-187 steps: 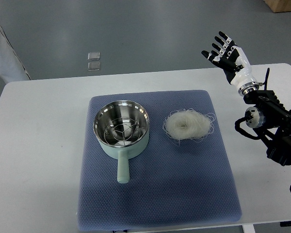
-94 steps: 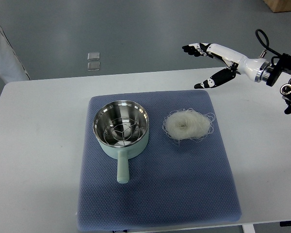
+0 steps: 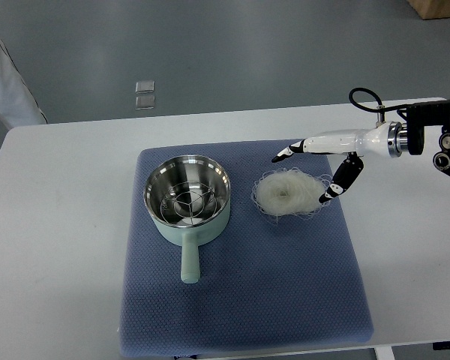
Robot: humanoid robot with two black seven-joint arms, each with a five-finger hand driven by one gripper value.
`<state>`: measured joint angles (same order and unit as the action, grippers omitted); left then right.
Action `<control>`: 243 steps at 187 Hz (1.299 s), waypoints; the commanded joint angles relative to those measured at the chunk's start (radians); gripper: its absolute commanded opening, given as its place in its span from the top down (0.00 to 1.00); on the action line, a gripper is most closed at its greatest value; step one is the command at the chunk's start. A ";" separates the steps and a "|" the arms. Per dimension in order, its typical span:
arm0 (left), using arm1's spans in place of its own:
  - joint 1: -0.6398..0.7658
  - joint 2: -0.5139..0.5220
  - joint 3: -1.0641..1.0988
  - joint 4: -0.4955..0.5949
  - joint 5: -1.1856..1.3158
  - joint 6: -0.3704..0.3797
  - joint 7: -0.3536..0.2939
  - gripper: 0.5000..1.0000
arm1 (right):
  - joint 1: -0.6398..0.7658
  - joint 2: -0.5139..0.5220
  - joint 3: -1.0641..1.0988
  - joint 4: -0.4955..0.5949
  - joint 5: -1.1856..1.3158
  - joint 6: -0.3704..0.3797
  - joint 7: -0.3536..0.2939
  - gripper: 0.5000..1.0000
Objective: Put vermicelli into pot with right hand
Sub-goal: 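Reach the right hand over the white vermicelli bundle, fingers open, then close the right hand fingers around the vermicelli bundle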
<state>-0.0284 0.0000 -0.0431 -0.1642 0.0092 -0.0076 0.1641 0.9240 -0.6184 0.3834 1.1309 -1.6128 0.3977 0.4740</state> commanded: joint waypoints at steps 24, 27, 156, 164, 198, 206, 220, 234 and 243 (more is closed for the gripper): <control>0.001 0.000 0.000 0.000 0.000 0.000 0.000 0.00 | -0.017 0.046 -0.038 -0.036 -0.061 -0.097 -0.009 0.15; 0.001 0.000 0.000 0.000 0.000 0.000 0.000 0.00 | -0.017 0.048 -0.038 -0.037 -0.062 -0.105 -0.009 0.15; 0.001 0.000 0.000 0.000 0.000 0.000 0.000 0.00 | -0.019 0.144 -0.115 -0.128 -0.110 -0.244 -0.081 0.19; 0.001 0.000 0.000 0.000 0.000 0.000 0.000 0.00 | -0.019 0.146 -0.116 -0.129 -0.111 -0.244 -0.081 0.20; -0.001 0.000 0.000 0.000 0.000 0.000 0.000 0.00 | -0.024 0.146 -0.116 -0.132 -0.111 -0.243 -0.081 0.41; 0.001 0.000 0.000 0.000 0.000 0.000 0.000 0.00 | -0.025 0.144 -0.116 -0.135 -0.111 -0.243 -0.081 0.42; 0.001 0.000 0.000 0.000 0.000 0.000 0.000 0.00 | -0.025 0.144 -0.116 -0.140 -0.111 -0.243 -0.081 0.50; 0.001 0.000 0.000 0.000 0.000 0.000 0.000 0.00 | -0.025 0.146 -0.115 -0.140 -0.111 -0.243 -0.081 0.64; -0.001 0.000 0.000 0.000 0.000 0.000 0.000 0.00 | -0.025 0.146 -0.115 -0.140 -0.111 -0.243 -0.081 0.75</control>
<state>-0.0278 0.0000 -0.0429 -0.1641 0.0092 -0.0077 0.1642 0.8992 -0.4727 0.2669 0.9916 -1.7242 0.1547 0.3926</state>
